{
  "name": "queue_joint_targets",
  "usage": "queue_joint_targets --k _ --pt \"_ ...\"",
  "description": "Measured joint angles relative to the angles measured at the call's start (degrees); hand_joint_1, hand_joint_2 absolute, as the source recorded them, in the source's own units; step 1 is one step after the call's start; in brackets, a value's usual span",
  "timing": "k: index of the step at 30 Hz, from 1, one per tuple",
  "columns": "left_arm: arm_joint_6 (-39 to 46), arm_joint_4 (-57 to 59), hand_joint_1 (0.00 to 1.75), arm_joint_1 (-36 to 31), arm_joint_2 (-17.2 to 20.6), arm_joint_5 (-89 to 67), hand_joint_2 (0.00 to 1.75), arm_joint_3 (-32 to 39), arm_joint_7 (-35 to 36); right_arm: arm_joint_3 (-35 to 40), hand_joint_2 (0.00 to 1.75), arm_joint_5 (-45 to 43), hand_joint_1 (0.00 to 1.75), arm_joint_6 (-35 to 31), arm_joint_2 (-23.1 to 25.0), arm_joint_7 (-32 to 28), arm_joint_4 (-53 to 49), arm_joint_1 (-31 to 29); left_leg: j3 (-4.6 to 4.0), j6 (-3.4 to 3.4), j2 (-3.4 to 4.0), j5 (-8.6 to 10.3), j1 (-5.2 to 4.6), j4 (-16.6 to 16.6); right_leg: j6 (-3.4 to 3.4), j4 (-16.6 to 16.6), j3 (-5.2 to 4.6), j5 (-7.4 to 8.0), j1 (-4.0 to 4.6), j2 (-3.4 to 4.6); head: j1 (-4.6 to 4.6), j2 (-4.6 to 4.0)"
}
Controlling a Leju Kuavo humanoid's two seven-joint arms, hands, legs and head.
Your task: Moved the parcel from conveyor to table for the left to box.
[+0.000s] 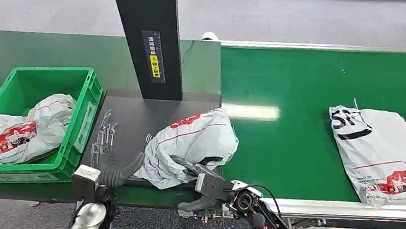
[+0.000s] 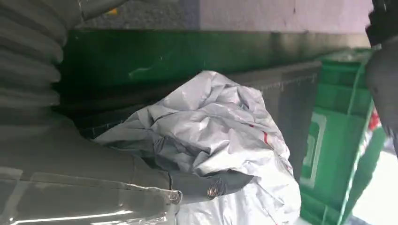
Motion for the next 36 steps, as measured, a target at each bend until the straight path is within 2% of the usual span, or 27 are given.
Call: queue_joint_targets --k 12,23,25,27,28,30,31,36 --pt "0.0 -1.59 0.0 0.54 -0.35 -1.18 1.75 0.61 1.7 2.4 1.75 -1.29 0.0 6.42 -0.57 -0.37 0.18 -0.77 0.08 0.0 0.01 0.0 0.0 0.0 0.0 0.0 0.08 0.0 0.0 0.01 0.0 0.0" --pt "-0.18 -2.82 0.0 1.41 -0.59 -1.73 1.75 1.05 2.01 3.6 1.75 -5.97 0.0 7.14 -1.14 -0.35 -1.9 0.83 0.05 0.0 -0.02 -0.01 0.0 0.0 0.0 0.0 0.08 0.0 0.0 0.0 0.0 0.0" --pt "-0.13 -3.3 0.0 1.77 -0.66 -1.83 1.75 1.29 2.25 3.65 1.75 -6.24 0.0 2.47 -1.27 -0.33 -2.97 1.53 -0.01 0.0 -0.02 0.0 0.0 0.0 0.0 0.0 0.06 0.0 0.0 0.0 0.0 0.0" --pt "0.11 -4.37 0.0 2.74 -0.81 -2.16 1.75 1.68 2.67 3.52 1.75 -1.61 0.0 -10.05 -0.76 0.77 -3.96 2.14 -0.06 0.0 -0.02 0.0 0.0 -0.01 0.0 0.01 0.02 0.0 0.0 0.0 0.0 0.0" --pt "0.13 -5.33 0.0 3.5 -0.94 -2.47 1.75 2.05 2.78 3.34 1.75 1.95 0.0 -19.28 -0.31 2.14 -4.59 2.31 -0.06 0.0 -0.03 0.0 0.0 -0.01 0.0 0.01 0.0 0.0 0.0 0.0 -0.02 0.0" --pt "-0.31 -6.65 0.0 4.7 -1.14 -3.06 1.75 2.62 2.91 2.49 1.75 5.82 0.0 -31.32 0.0 3.3 -6.43 2.76 -0.09 0.0 -0.06 0.0 0.0 0.0 0.0 0.01 -0.03 -0.01 0.0 -0.05 0.0 0.0" --pt "-0.61 -7.06 0.0 5.02 -1.25 -3.21 1.75 2.91 2.95 1.85 1.75 6.56 0.0 -33.71 0.04 3.34 -7.87 3.17 -0.1 0.0 -0.09 0.0 0.0 0.0 0.0 0.01 -0.02 -0.01 0.0 -0.05 0.02 0.0" --pt "-1.64 -7.34 0.0 4.8 -1.53 -3.69 1.75 3.15 3.02 -0.11 1.75 11.28 0.0 -33.93 0.09 3.63 -13.56 6.06 -0.12 0.0 -0.1 0.0 0.0 0.0 0.0 0.01 -0.07 -0.01 0.0 -0.03 0.0 0.0"
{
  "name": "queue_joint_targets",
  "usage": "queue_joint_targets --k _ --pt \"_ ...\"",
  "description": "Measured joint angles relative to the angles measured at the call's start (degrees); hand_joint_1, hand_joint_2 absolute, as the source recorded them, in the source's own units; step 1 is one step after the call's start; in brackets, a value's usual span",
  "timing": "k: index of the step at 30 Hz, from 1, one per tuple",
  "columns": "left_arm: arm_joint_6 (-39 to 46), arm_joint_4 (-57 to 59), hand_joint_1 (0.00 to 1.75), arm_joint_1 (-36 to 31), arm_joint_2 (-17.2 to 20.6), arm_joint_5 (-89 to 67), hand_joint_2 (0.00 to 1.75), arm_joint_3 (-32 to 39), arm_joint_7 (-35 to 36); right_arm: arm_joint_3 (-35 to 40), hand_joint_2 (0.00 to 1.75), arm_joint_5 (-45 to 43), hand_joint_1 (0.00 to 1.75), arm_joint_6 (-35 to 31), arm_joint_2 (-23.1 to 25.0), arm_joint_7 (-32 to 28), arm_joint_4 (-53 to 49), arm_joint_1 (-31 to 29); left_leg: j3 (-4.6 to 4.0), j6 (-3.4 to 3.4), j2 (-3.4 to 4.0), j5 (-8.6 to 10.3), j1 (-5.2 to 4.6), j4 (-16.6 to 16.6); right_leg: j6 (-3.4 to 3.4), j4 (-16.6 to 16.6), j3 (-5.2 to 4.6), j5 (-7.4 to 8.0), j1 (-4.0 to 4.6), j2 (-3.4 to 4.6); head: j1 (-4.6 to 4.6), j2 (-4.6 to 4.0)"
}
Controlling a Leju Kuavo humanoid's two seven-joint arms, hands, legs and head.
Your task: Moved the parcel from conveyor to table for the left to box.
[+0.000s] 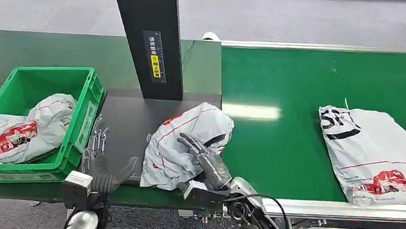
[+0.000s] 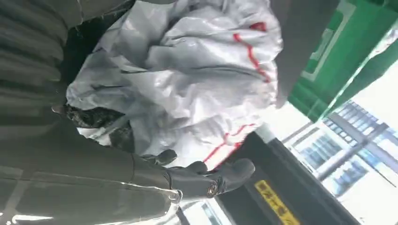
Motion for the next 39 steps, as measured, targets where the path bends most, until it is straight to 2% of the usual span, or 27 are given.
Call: queue_joint_targets --k 7,11,18,24,29,33,39 --pt "-0.35 0.98 0.0 -1.29 -0.04 -0.22 1.75 -0.04 -0.02 -0.24 1.75 3.38 0.0 -0.18 -0.09 -0.05 -2.66 2.21 -0.03 0.0 0.01 0.0 0.0 0.0 0.0 0.0 -0.03 0.0 0.0 0.0 0.0 0.0" --pt "-0.53 1.44 0.0 -1.62 -0.04 -0.26 1.75 -0.09 -0.02 -0.94 1.75 2.47 0.0 -3.21 -0.15 -2.51 -4.73 3.35 -0.04 0.0 0.02 0.0 0.0 0.0 0.0 0.0 -0.03 0.0 0.0 0.0 0.0 0.0" --pt "-1.12 1.86 0.0 -1.67 -0.07 -0.52 1.75 -0.46 -0.11 -3.06 1.75 -9.74 0.0 -12.88 -1.44 -3.26 -14.4 6.54 -0.09 0.0 0.02 0.0 0.0 0.0 0.0 0.0 -0.1 0.0 0.0 0.0 0.0 0.0" --pt "-1.36 2.08 0.0 -1.69 -0.07 -0.83 1.75 -0.85 -0.15 -3.72 1.75 -11.11 0.0 -13.95 -2.62 -3.28 -19.04 7.78 -0.09 0.0 0.05 0.0 0.0 0.0 0.0 0.0 -0.12 0.0 0.0 0.01 -0.02 0.0" --pt "-3.45 3.01 0.0 -1.74 0.06 -4.35 1.75 -2.25 0.67 -6.07 1.75 -18.41 0.0 -16.2 -3.8 -3.28 -24.67 9.78 -0.11 0.0 0.03 0.0 -0.01 0.0 0.0 0.0 -0.12 0.0 -0.01 0.01 0.0 0.0" --pt "-5.79 4.94 0.0 -2.17 0.15 -6.47 1.75 -3.74 2.32 -11.64 1.75 -23.42 0.0 -11.14 -4.04 -3.28 -27.6 11.95 -0.12 0.01 0.0 -0.01 -0.02 0.01 0.0 -0.02 -0.13 0.0 -0.02 0.0 -0.02 0.0" --pt "4.37 13.45 0.0 -9.06 0.15 -19.94 1.75 -5.73 13.4 -20.85 1.75 -26.69 0.0 1.67 -2.34 -3.28 -27.78 14.33 -0.13 0.0 -0.03 0.02 0.0 0.01 -0.04 0.0 -0.12 0.05 -0.01 -0.02 -0.02 0.0"
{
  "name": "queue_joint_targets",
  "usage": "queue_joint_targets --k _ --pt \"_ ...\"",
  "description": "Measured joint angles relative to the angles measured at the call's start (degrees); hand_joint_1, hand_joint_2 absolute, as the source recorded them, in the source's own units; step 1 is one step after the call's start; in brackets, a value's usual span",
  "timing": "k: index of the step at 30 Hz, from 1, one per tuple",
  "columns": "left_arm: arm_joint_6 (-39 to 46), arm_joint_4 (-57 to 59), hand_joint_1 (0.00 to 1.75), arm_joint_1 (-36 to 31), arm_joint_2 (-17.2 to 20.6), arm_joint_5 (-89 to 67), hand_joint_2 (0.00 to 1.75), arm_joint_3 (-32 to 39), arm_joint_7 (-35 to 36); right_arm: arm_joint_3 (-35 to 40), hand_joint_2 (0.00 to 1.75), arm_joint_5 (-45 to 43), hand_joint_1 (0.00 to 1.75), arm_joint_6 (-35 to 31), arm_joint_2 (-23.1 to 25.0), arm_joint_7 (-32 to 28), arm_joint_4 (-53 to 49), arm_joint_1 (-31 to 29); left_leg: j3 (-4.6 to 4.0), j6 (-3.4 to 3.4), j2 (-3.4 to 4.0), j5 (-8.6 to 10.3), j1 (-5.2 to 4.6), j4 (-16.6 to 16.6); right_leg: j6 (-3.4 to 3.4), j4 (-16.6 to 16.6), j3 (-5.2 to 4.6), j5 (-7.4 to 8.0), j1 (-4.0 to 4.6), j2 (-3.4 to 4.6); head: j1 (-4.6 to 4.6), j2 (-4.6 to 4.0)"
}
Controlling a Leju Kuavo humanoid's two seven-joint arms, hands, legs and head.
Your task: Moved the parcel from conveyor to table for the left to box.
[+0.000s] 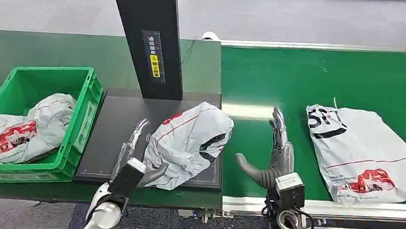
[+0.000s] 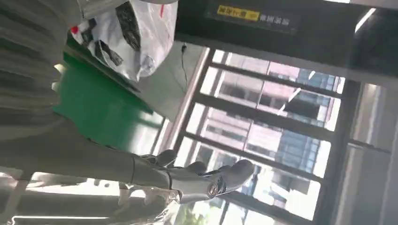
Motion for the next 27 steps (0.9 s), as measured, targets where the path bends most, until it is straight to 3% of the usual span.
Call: queue_joint_targets --k 10,11,12,27 --pt "0.83 13.97 0.0 -10.96 -0.04 -12.21 1.75 -3.43 11.36 -2.66 1.75 -0.06 0.0 4.43 2.93 0.0 3.36 -1.39 -0.03 0.0 0.0 0.01 -0.01 0.0 0.01 0.02 0.01 0.01 -0.01 0.01 0.02 0.0" --pt "0.76 15.48 1.4 -11.46 -0.04 -12.39 1.75 -3.6 11.58 -2.69 1.75 -0.11 0.0 4.58 3.1 0.0 3.67 -1.61 -0.03 -0.01 0.02 0.01 -0.01 0.0 0.01 0.02 0.01 0.01 -0.01 0.01 0.0 0.0" --pt "0.74 16.85 1.64 -11.83 -0.04 -12.39 1.75 -3.65 11.78 -2.73 1.75 -0.11 0.0 4.8 3.28 0.0 4.07 -1.73 -0.02 -0.01 0.01 0.01 -0.01 0.0 0.01 0.02 0.01 0.01 -0.01 0.01 0.02 0.0" --pt "-5.25 24.61 1.75 -12.6 1.33 -5.89 1.75 0.0 5.41 -5.55 1.75 0.37 0.0 5.17 4.46 0.0 6.08 -1.79 0.25 0.0 -0.07 -0.02 -0.01 -0.02 0.01 0.01 0.38 -0.02 -0.01 -0.02 0.0 0.0"
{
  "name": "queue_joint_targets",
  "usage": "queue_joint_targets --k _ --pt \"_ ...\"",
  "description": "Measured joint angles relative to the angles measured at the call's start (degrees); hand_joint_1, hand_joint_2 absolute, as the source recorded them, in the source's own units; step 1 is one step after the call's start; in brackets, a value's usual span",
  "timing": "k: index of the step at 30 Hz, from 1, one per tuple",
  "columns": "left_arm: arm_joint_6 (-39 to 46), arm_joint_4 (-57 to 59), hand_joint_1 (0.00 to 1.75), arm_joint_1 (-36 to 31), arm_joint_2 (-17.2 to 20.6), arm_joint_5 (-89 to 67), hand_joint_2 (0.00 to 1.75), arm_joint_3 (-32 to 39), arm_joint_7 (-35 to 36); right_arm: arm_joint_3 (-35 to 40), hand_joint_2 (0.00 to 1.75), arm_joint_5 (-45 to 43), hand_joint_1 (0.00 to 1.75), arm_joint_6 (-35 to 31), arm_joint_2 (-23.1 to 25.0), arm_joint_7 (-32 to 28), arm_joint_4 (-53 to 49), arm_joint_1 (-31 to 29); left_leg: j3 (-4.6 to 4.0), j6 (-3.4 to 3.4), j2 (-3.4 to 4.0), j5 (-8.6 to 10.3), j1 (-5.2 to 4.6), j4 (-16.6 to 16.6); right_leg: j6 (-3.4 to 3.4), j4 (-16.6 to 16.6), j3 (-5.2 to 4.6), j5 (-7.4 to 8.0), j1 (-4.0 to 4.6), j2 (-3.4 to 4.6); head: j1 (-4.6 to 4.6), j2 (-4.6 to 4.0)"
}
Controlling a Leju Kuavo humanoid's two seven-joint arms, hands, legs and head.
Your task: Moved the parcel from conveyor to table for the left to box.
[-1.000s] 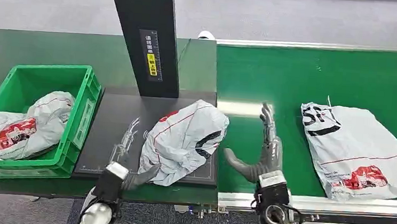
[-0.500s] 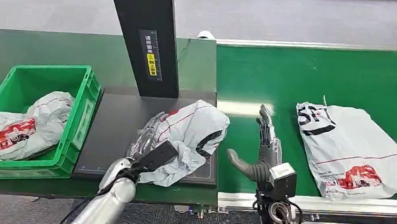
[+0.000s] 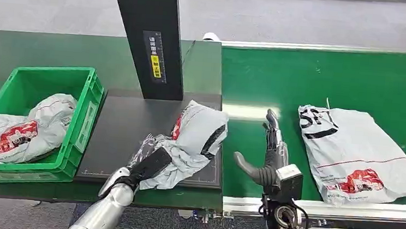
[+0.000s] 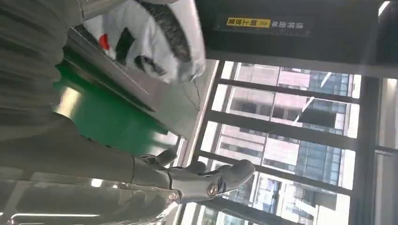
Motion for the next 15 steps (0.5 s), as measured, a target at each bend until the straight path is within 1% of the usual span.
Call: queue_joint_targets --k 2,5,11,15 --pt "-0.52 0.09 1.73 0.04 0.04 0.15 1.75 0.48 -0.77 -0.39 1.75 0.18 0.0 0.0 0.02 0.0 0.0 0.17 0.08 0.0 -0.01 0.0 0.0 0.0 0.0 0.0 0.07 -0.01 0.0 0.0 0.0 0.0" --pt "-0.28 0.37 1.75 0.22 0.11 0.26 1.75 1.09 -2.32 -0.94 1.75 0.31 0.0 -0.13 0.02 0.0 -0.04 0.45 0.13 0.0 -0.01 0.0 0.0 -0.01 0.0 0.0 0.11 -0.01 0.0 0.0 0.02 0.0" --pt "5.58 -0.2 1.75 2.2 0.02 0.11 1.75 1.75 -8.37 -2.01 1.75 -0.37 0.0 -0.2 0.11 0.0 -2.23 2.14 0.13 0.0 0.01 0.0 0.0 -0.01 0.0 0.0 0.07 0.0 0.0 0.01 0.02 0.0" --pt "11.33 -2.78 1.75 4.36 0.0 0.46 1.75 2.47 -12.51 -2.8 1.75 -0.28 0.0 -0.2 0.22 0.0 -3.41 3.07 0.02 0.0 0.07 0.0 0.0 0.0 0.0 0.0 -0.1 0.0 0.0 0.02 0.02 0.0"
